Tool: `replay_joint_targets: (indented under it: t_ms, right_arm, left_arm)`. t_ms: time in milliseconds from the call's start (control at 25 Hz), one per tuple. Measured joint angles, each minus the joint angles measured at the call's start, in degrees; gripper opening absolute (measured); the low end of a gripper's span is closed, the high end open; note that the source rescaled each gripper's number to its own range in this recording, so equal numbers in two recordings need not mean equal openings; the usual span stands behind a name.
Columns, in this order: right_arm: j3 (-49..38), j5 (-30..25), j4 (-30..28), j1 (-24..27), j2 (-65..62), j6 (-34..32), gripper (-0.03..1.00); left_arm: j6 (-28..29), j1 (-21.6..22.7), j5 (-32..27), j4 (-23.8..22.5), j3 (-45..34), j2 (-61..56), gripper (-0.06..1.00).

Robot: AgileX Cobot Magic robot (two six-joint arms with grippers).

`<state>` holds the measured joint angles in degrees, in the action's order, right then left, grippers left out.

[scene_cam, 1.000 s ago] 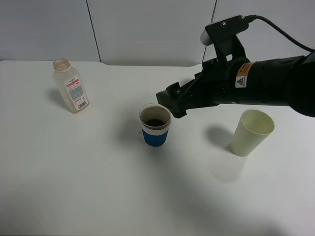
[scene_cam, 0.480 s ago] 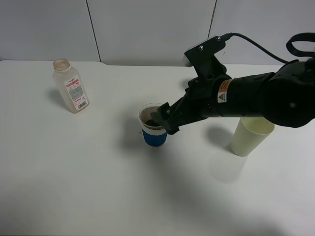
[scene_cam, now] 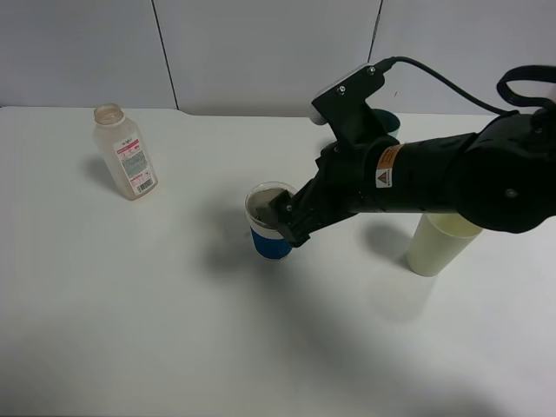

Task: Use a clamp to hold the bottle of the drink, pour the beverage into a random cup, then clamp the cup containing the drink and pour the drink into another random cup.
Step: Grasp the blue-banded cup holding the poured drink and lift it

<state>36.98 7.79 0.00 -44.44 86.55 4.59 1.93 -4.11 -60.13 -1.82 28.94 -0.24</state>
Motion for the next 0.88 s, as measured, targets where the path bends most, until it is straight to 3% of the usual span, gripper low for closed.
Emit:
replay_joint_targets:
  t_ms: [200,880]
  right_arm:
    - [0.00,0.40,0.00,-1.52,0.27,0.05,1.00]
    - [0.12,6.70,11.34,-1.52,13.98,9.11,1.00]
  left_arm:
    - [0.00,0.00,0.00,0.00,0.00,0.00,1.00]
    - [0.00,0.00,0.00,0.00,0.00,0.00,1.00]
